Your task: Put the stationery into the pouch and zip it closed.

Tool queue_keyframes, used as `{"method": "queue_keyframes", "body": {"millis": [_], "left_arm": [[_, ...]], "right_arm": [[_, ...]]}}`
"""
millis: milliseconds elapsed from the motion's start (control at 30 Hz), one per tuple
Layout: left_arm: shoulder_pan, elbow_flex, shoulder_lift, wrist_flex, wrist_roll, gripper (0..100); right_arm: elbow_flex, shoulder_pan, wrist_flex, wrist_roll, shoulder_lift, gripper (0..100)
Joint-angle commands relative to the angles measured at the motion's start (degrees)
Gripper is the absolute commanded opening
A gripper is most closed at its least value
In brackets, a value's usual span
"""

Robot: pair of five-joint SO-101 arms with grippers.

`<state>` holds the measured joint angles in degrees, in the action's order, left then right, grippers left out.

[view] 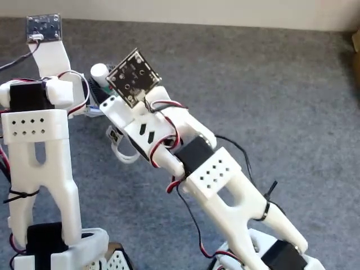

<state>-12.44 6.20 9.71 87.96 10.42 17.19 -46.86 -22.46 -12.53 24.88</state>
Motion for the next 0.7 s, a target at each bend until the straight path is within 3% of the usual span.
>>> {"method": "queue_keyframes", "body": {"millis": [0,367,667], "left_arm": [[-0.7,-0.6,-0.2,-0.5,0.5,1],[-0.7,-0.6,-0.2,-0.5,0.5,1],[-0.7,-0.6,-0.2,-0.5,0.5,1]], "right_arm": [[1.5,0.7,1.3,-1.1,3.7,0.9],[9.0,0.7,1.0,-1.1,5.8,0.9],[22.4,-1.1,3.4,-1.2,19.2,1.0]]}}
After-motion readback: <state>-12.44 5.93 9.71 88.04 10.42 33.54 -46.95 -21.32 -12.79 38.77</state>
